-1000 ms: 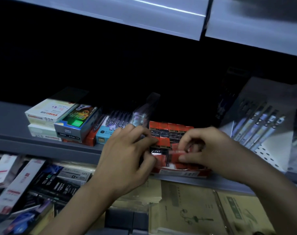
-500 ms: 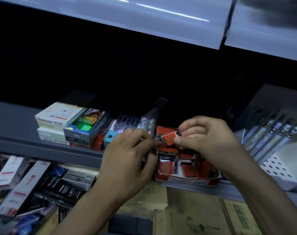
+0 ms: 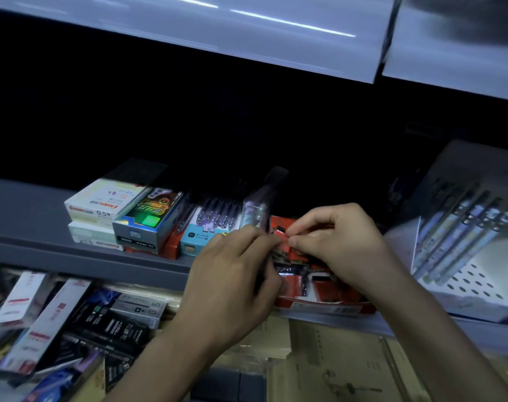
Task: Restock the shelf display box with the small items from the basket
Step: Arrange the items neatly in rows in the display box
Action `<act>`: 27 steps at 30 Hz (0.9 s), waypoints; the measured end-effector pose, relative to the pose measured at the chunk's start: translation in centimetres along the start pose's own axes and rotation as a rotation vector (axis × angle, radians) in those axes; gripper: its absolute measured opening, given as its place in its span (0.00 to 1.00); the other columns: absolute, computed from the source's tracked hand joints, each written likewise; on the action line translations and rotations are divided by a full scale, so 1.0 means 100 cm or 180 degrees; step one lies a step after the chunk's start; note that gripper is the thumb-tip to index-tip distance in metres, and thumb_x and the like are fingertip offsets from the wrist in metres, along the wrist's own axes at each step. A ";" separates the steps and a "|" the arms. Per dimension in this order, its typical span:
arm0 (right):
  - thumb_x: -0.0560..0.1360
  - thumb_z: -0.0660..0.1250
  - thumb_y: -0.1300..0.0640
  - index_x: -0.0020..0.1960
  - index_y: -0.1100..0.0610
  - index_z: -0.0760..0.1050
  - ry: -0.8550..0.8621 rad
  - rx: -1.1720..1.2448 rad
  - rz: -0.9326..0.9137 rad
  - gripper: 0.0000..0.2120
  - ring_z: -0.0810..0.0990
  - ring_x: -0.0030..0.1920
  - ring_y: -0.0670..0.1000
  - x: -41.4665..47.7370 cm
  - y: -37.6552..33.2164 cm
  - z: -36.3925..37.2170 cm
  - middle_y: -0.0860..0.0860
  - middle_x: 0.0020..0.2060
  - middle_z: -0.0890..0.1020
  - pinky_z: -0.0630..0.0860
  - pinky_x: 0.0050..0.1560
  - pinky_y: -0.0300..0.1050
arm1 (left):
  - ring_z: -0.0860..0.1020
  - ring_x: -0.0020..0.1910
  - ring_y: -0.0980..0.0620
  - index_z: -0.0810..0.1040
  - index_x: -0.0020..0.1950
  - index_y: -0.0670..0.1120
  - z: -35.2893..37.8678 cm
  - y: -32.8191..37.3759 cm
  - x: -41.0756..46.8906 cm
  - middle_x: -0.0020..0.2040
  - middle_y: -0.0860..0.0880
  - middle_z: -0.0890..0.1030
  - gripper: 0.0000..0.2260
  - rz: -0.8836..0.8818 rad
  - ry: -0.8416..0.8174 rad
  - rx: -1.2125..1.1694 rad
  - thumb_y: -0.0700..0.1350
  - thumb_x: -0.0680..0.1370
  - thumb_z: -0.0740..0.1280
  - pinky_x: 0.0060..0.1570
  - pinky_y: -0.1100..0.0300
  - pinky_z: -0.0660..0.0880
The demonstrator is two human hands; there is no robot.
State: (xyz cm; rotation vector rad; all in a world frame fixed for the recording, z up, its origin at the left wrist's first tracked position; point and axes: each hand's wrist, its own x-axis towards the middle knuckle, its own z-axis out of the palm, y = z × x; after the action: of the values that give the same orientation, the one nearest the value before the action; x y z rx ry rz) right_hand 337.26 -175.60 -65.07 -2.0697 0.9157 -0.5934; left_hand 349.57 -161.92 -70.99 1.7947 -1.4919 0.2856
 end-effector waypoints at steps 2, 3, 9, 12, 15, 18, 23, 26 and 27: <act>0.70 0.79 0.61 0.41 0.51 0.86 0.0060 -0.0012 -0.0072 0.06 0.87 0.38 0.48 -0.002 0.000 0.001 0.49 0.34 0.87 0.85 0.50 0.54 | 0.77 0.47 0.52 0.82 0.62 0.51 0.000 -0.002 -0.001 0.52 0.55 0.80 0.14 0.0000 0.0108 0.0000 0.48 0.79 0.63 0.46 0.52 0.74; 0.70 0.79 0.61 0.41 0.51 0.85 0.0059 -0.0005 -0.0108 0.07 0.87 0.38 0.47 -0.003 0.000 0.001 0.49 0.34 0.87 0.85 0.50 0.54 | 0.76 0.46 0.53 0.83 0.61 0.50 0.000 -0.003 -0.001 0.52 0.54 0.80 0.14 0.0020 0.0177 0.0008 0.48 0.79 0.63 0.46 0.52 0.74; 0.71 0.79 0.61 0.42 0.49 0.86 0.0146 -0.0030 -0.0225 0.07 0.86 0.38 0.46 -0.011 0.004 -0.014 0.48 0.34 0.86 0.83 0.47 0.46 | 0.77 0.46 0.53 0.84 0.61 0.51 -0.002 -0.006 -0.005 0.53 0.55 0.79 0.13 0.0048 0.0184 0.0003 0.49 0.80 0.65 0.45 0.52 0.75; 0.72 0.78 0.61 0.44 0.48 0.86 0.0181 -0.0090 -0.0267 0.08 0.84 0.38 0.44 -0.022 0.003 -0.026 0.46 0.36 0.86 0.80 0.43 0.37 | 0.78 0.48 0.55 0.83 0.58 0.52 -0.003 -0.005 -0.004 0.56 0.58 0.79 0.11 0.0003 0.0125 -0.0055 0.50 0.80 0.65 0.47 0.56 0.74; 0.72 0.78 0.60 0.44 0.47 0.86 0.0208 -0.0164 -0.0357 0.08 0.80 0.33 0.42 -0.030 0.004 -0.029 0.44 0.34 0.84 0.75 0.37 0.33 | 0.79 0.54 0.63 0.83 0.55 0.56 -0.003 -0.002 -0.001 0.57 0.62 0.80 0.08 -0.0142 0.0125 -0.0249 0.52 0.78 0.68 0.52 0.57 0.76; 0.72 0.78 0.58 0.42 0.46 0.86 0.0010 -0.0354 -0.0442 0.07 0.75 0.29 0.41 -0.036 0.002 -0.030 0.43 0.30 0.81 0.71 0.34 0.33 | 0.79 0.55 0.66 0.85 0.52 0.57 -0.003 0.001 0.003 0.55 0.66 0.82 0.05 -0.0436 0.0115 -0.0621 0.51 0.77 0.73 0.54 0.59 0.78; 0.70 0.80 0.51 0.46 0.44 0.86 -0.0424 -0.0837 -0.0578 0.05 0.76 0.33 0.40 -0.043 -0.004 -0.018 0.40 0.34 0.82 0.70 0.35 0.32 | 0.79 0.54 0.66 0.87 0.52 0.56 -0.004 0.003 0.008 0.51 0.65 0.83 0.07 -0.0674 0.0038 -0.0723 0.51 0.75 0.74 0.52 0.66 0.76; 0.69 0.79 0.45 0.50 0.41 0.86 -0.0369 -0.1209 -0.0592 0.10 0.76 0.40 0.35 -0.044 -0.003 -0.006 0.39 0.37 0.81 0.68 0.37 0.31 | 0.79 0.54 0.66 0.87 0.52 0.56 -0.003 0.003 0.008 0.51 0.64 0.83 0.07 -0.0726 0.0030 -0.0742 0.52 0.75 0.74 0.52 0.66 0.75; 0.69 0.80 0.45 0.50 0.42 0.85 -0.0293 -0.1259 -0.0601 0.11 0.76 0.40 0.33 -0.045 -0.003 -0.003 0.38 0.37 0.79 0.68 0.36 0.29 | 0.79 0.53 0.66 0.87 0.52 0.56 -0.002 0.003 0.008 0.51 0.64 0.83 0.07 -0.0742 0.0048 -0.0781 0.52 0.75 0.74 0.52 0.66 0.75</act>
State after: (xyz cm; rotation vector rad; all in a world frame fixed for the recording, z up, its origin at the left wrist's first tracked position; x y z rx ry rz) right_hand 334.36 -172.13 -65.08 -2.5369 0.8403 -0.4336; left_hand 349.57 -162.35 -70.21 1.7409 -1.2339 -0.0009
